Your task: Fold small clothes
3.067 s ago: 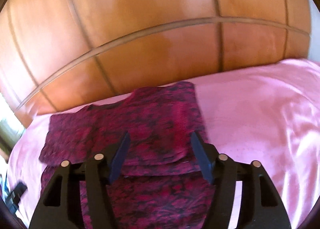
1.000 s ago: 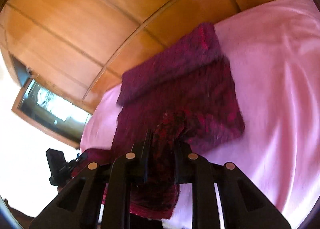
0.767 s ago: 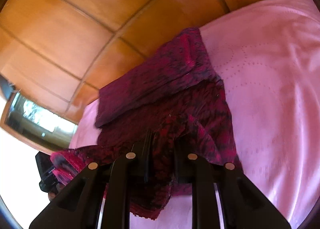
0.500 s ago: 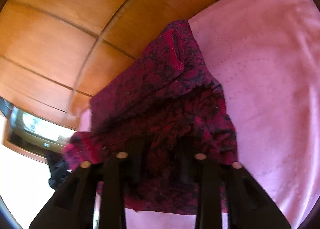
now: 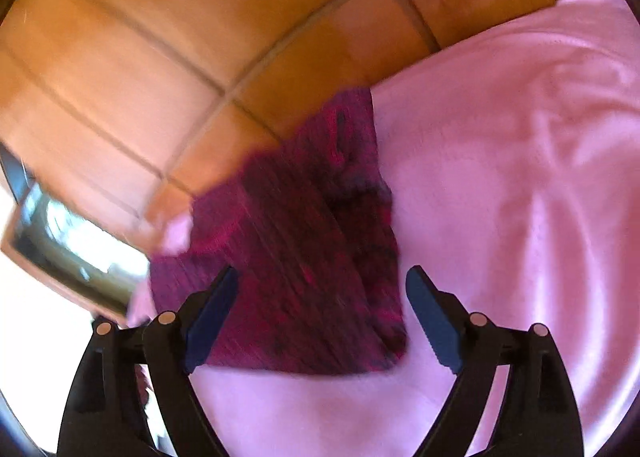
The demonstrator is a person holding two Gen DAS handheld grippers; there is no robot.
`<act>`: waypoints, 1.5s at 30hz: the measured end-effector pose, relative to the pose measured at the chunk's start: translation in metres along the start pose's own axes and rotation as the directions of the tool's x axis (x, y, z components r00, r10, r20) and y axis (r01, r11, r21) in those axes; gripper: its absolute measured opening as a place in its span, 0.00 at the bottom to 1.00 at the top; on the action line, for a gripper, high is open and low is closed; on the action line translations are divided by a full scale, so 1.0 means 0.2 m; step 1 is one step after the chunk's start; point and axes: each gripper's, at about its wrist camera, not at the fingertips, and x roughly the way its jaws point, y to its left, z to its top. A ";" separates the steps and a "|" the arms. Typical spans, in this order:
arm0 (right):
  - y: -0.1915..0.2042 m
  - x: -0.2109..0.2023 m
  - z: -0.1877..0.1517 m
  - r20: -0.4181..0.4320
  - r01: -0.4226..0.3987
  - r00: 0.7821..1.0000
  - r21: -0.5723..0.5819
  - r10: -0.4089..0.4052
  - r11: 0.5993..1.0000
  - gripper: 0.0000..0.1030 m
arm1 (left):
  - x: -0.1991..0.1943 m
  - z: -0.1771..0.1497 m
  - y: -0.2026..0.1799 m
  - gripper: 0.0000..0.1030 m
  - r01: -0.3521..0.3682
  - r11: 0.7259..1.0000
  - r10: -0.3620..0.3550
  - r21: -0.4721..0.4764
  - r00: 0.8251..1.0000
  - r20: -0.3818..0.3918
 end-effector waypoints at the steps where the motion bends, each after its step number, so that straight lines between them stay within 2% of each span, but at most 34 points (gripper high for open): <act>1: 0.01 0.03 -0.03 -0.027 0.032 0.999 -0.041 -0.033 0.999 0.72 | 0.02 -0.01 -0.01 0.77 0.000 1.000 0.000 0.000 1.000 -0.007; 2: 0.03 0.06 -0.06 -0.045 0.060 0.997 -0.076 -0.064 0.995 0.68 | 0.05 -0.03 -0.02 0.77 0.004 1.000 -0.004 0.004 1.000 -0.011; 3: 0.05 0.11 -0.08 -0.059 0.087 0.994 -0.110 -0.094 0.990 0.60 | 0.08 -0.03 -0.03 0.76 0.004 1.000 -0.004 0.011 1.000 -0.013; 4: 0.06 0.15 -0.10 -0.074 0.109 0.990 -0.143 -0.121 0.984 0.51 | 0.09 -0.04 -0.04 0.66 0.007 1.000 -0.007 0.016 1.000 -0.020; 5: 0.07 0.18 -0.11 -0.081 0.137 0.985 -0.170 -0.153 0.976 0.48 | 0.12 -0.04 -0.07 0.50 0.018 0.999 -0.017 0.029 0.999 -0.043; 6: 0.08 0.21 -0.13 -0.080 0.167 0.979 -0.198 -0.186 0.966 0.42 | 0.14 -0.03 -0.11 0.45 -0.009 0.999 0.012 0.050 0.999 -0.052; 7: 0.08 0.21 -0.13 -0.076 0.183 0.976 -0.214 -0.203 0.960 0.34 | 0.15 -0.03 -0.13 0.32 -0.041 0.996 0.045 0.073 0.998 -0.050; 8: 0.09 0.20 -0.14 -0.071 0.196 0.974 -0.221 -0.216 0.955 0.28 | 0.14 -0.03 -0.15 0.26 -0.058 0.994 0.063 0.093 0.996 -0.055; 10: 0.09 0.16 -0.13 -0.064 0.193 0.975 -0.211 -0.211 0.958 0.16 | 0.09 -0.03 -0.14 0.20 -0.056 0.995 0.061 0.088 0.997 -0.051; 13: 0.12 0.07 -0.16 -0.065 0.166 0.981 -0.209 -0.183 0.964 0.12 | 0.03 -0.05 -0.13 0.12 -0.035 0.997 0.039 0.071 0.998 -0.046; 16: 0.17 -0.03 -0.21 -0.063 0.125 0.988 -0.202 -0.140 0.971 0.11 | -0.02 -0.10 -0.15 0.11 -0.006 0.997 0.010 0.078 0.998 -0.054; 19: 0.18 -0.12 -0.27 -0.063 0.080 0.994 -0.164 -0.092 0.983 0.11 | -0.10 -0.19 -0.18 0.10 0.003 0.996 0.003 0.093 0.998 -0.061; 23: 0.20 -0.22 -0.39 -0.094 0.043 0.994 -0.136 -0.056 0.990 0.11 | -0.19 -0.30 -0.18 0.10 0.023 0.998 -0.019 0.055 0.997 -0.074; 29: 0.23 -0.39 -0.60 -0.165 0.045 0.984 -0.141 -0.068 0.989 0.11 | -0.31 -0.55 -0.17 0.10 0.011 1.000 -0.009 0.015 0.991 -0.132; 31: 0.22 -0.39 -0.64 -0.189 0.056 0.978 -0.142 -0.082 0.988 0.12 | -0.33 -0.57 -0.20 0.12 -0.012 0.998 0.018 0.054 0.992 -0.122; 33: 0.24 -0.36 -0.64 -0.190 0.101 0.972 -0.178 -0.135 0.979 0.16 | -0.33 -0.54 -0.26 0.18 -0.059 0.993 0.068 0.103 0.994 -0.085; 34: 0.25 -0.33 -0.63 -0.186 0.112 0.971 -0.188 -0.148 0.976 0.22 | -0.33 -0.51 -0.30 0.23 -0.087 0.986 0.097 0.145 0.993 -0.062; 35: 0.27 -0.31 -0.61 -0.175 0.128 0.971 -0.204 -0.164 0.971 0.26 | -0.33 -0.49 -0.33 0.33 -0.098 0.980 0.108 0.174 0.993 -0.048; 36: 0.31 -0.29 -0.58 -0.147 0.152 0.971 -0.236 -0.190 0.960 0.40 | -0.34 -0.46 -0.36 0.41 -0.121 0.971 0.128 0.206 0.992 -0.021; 37: 0.33 -0.32 -0.58 -0.123 0.163 0.972 -0.268 -0.201 0.950 0.52 | -0.36 -0.42 -0.40 0.57 -0.154 0.957 0.152 0.245 0.988 0.026; 38: 0.36 -0.32 -0.57 -0.093 0.174 0.973 -0.298 -0.210 0.939 0.52 | -0.38 -0.41 -0.42 0.64 -0.164 0.949 0.155 0.269 0.986 0.053; 41: 0.49 -0.32 -0.50 0.002 0.212 0.973 -0.394 -0.230 0.894 0.54 | -0.40 -0.36 -0.46 0.64 -0.182 0.924 0.162 0.335 0.983 0.087; 45: 0.56 -0.24 -0.44 0.080 0.264 0.963 -0.489 -0.259 0.831 0.54 | -0.31 -0.30 -0.44 0.66 -0.203 0.895 0.190 0.397 0.979 0.071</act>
